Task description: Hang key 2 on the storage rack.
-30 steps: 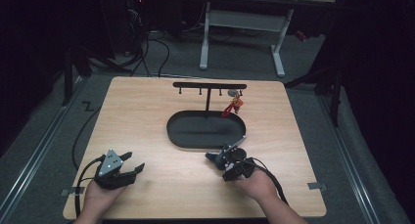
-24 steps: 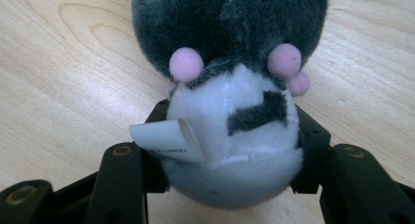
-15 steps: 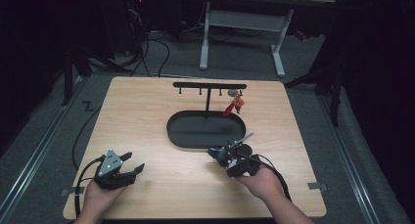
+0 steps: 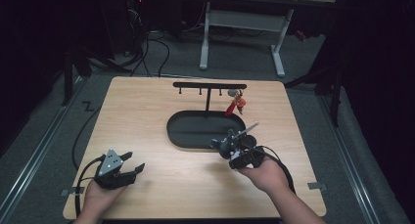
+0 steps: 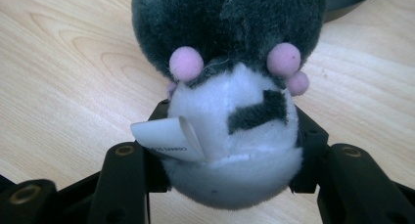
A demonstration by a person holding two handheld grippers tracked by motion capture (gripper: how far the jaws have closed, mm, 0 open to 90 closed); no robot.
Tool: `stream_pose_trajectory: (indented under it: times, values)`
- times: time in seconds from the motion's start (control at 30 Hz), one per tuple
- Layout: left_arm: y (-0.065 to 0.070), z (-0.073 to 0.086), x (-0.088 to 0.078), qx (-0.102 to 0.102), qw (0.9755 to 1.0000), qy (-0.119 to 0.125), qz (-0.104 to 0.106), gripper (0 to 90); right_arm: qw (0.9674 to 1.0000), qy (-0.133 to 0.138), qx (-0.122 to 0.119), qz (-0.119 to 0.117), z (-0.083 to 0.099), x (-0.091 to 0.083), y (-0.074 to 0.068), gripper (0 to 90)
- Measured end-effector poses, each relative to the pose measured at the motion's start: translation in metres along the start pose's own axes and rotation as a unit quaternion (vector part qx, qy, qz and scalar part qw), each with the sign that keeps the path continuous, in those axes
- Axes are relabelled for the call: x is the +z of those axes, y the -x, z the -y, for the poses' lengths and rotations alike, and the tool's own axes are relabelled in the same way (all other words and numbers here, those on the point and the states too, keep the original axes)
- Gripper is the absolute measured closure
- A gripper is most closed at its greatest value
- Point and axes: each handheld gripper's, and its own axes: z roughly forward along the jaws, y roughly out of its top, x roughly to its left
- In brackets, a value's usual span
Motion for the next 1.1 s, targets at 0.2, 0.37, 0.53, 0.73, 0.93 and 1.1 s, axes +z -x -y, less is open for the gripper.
stream_pose_trajectory:
  times: [0.2,0.37,0.53,0.73,0.93,1.1]
  values:
    - [0.000,0.000,-0.001,-0.002,1.0000,0.000,0.001,36.5,1.0000,0.004,0.004,0.003,-0.009,-0.012,0.003,48.6]
    - [-0.001,0.000,-0.001,-0.003,1.0000,0.001,0.000,36.5,1.0000,0.005,0.008,0.003,-0.016,-0.019,0.005,48.6]
    - [-0.001,0.000,-0.001,-0.002,1.0000,0.001,0.000,36.5,0.9999,0.002,0.009,0.010,-0.029,-0.030,0.010,48.6]
    - [-0.003,0.000,-0.002,-0.004,1.0000,0.002,-0.001,36.5,0.9998,-0.001,0.013,0.018,-0.043,-0.038,0.012,48.6]
    - [-0.003,0.000,-0.003,-0.005,1.0000,0.004,-0.002,36.5,0.9996,0.004,0.017,0.022,-0.056,-0.043,0.016,48.6]
    - [-0.004,0.000,-0.003,-0.005,1.0000,0.004,-0.002,36.5,0.9993,0.004,0.025,0.026,-0.065,-0.049,0.018,48.6]
